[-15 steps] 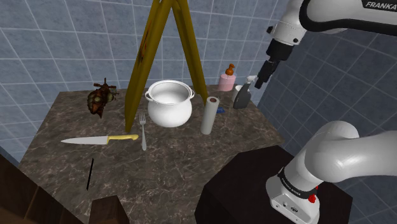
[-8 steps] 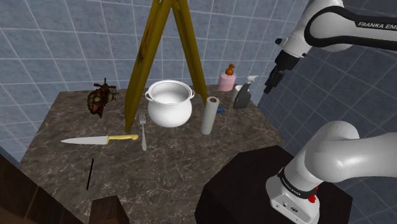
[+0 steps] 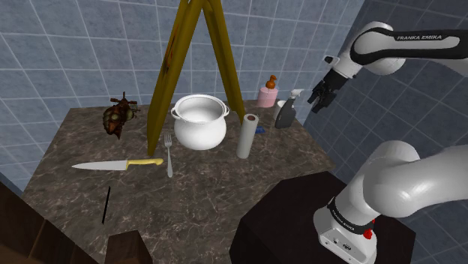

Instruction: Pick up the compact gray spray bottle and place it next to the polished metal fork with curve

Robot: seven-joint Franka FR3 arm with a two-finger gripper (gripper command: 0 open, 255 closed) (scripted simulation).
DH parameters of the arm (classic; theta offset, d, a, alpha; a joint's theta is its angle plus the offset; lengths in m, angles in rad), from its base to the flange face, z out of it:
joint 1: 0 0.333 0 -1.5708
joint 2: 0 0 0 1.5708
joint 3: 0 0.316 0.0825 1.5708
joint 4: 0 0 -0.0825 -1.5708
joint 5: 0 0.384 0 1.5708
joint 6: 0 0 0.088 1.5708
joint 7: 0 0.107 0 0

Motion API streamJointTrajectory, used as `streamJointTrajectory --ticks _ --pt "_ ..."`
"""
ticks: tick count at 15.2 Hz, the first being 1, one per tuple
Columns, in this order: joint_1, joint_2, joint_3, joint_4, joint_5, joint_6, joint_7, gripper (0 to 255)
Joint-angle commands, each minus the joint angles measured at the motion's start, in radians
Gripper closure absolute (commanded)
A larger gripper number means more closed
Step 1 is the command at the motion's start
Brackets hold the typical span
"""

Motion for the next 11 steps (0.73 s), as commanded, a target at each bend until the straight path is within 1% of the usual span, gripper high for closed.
streamJointTrajectory --ticks 1,3,4,6,7,8,9,10,11 --pt "0.068 0.069 -0.111 0.04 0.016 0.047 -0.133 0" --pt "0.155 0.136 -0.227 0.088 0.049 0.08 -0.26 0" --pt "0.209 0.17 -0.292 0.115 0.072 0.093 -0.325 0" --pt "0.34 0.239 -0.44 0.177 0.129 0.111 -0.461 0" --pt "0.422 0.272 -0.528 0.212 0.163 0.115 -0.529 0" --pt "0.519 0.3 -0.629 0.248 0.195 0.117 -0.595 0" --pt "0.632 0.318 -0.743 0.287 0.221 0.115 -0.654 0" --pt "0.752 0.316 -0.862 0.327 0.231 0.113 -0.699 0" --pt "0.863 0.289 -0.967 0.369 0.218 0.109 -0.726 0"
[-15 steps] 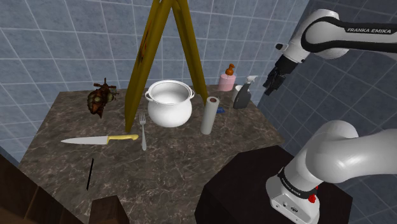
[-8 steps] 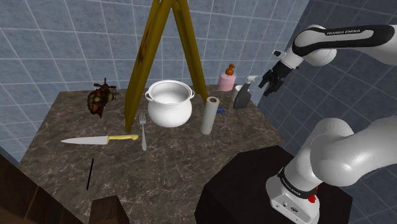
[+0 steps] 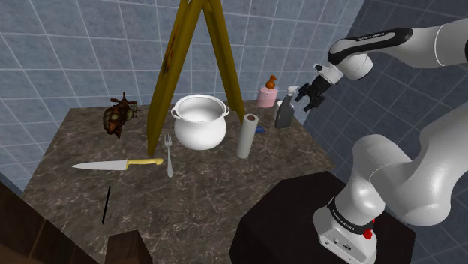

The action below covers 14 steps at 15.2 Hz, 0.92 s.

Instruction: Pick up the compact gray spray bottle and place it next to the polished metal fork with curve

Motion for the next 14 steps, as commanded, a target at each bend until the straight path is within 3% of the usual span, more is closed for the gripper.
streamJointTrajectory --ticks 1,2,3,10,14 --pt "0.2 -0.057 -0.185 0.077 -0.029 -0.003 -0.056 0" --pt "0.273 -0.11 -0.245 0.123 -0.065 -0.01 -0.065 0" --pt "0.287 -0.128 -0.254 0.135 -0.08 -0.013 -0.063 0" --pt "0.354 -0.163 -0.306 0.082 -0.108 0.085 -0.043 0" --pt "0.354 -0.163 -0.306 0.082 -0.108 0.085 -0.043 0"
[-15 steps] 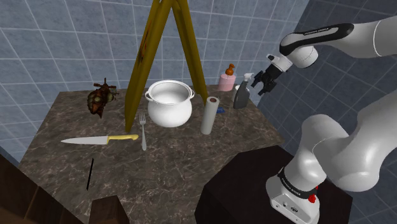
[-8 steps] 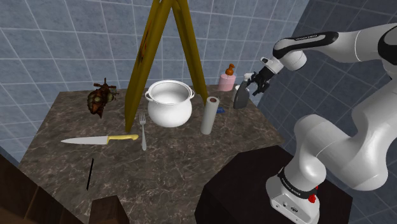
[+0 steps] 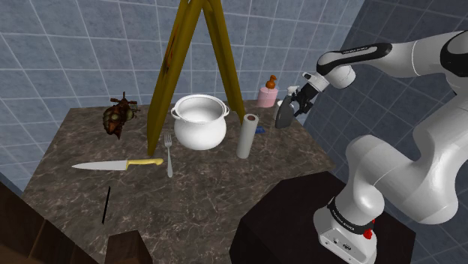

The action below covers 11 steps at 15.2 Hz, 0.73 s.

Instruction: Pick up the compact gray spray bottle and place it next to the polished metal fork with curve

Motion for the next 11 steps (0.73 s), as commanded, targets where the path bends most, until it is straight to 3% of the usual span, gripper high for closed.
streamJointTrajectory --ticks 1,4,5,11 --pt "0.001 0.0 0.0 -0.001 0.0 0.001 0.0 0" --pt "0.001 0.0 0.0 -0.001 0.0 0.001 0.0 0" --pt "0.001 0.0 0.0 -0.001 0.0 0.001 0.0 255" --pt "-0.001 0.0 0.0 0.001 0.0 -0.002 -0.001 255"
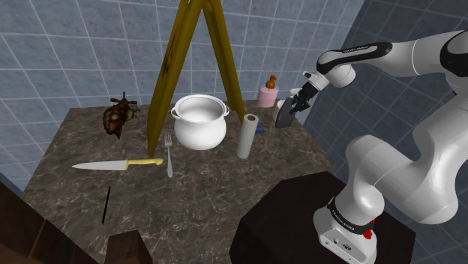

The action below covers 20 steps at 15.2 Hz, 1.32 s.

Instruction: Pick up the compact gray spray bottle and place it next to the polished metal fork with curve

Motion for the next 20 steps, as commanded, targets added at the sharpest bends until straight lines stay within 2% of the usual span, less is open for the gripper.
streamJointTrajectory --ticks 1,3,20 --pt "0.004 -0.005 -0.01 -0.004 -0.004 0.0 0.001 255" --pt "-0.001 0.0 -0.003 -0.012 -0.001 0.002 0.0 255" --pt "-0.17 0.108 0.201 0.066 0.097 -0.182 0.012 255"
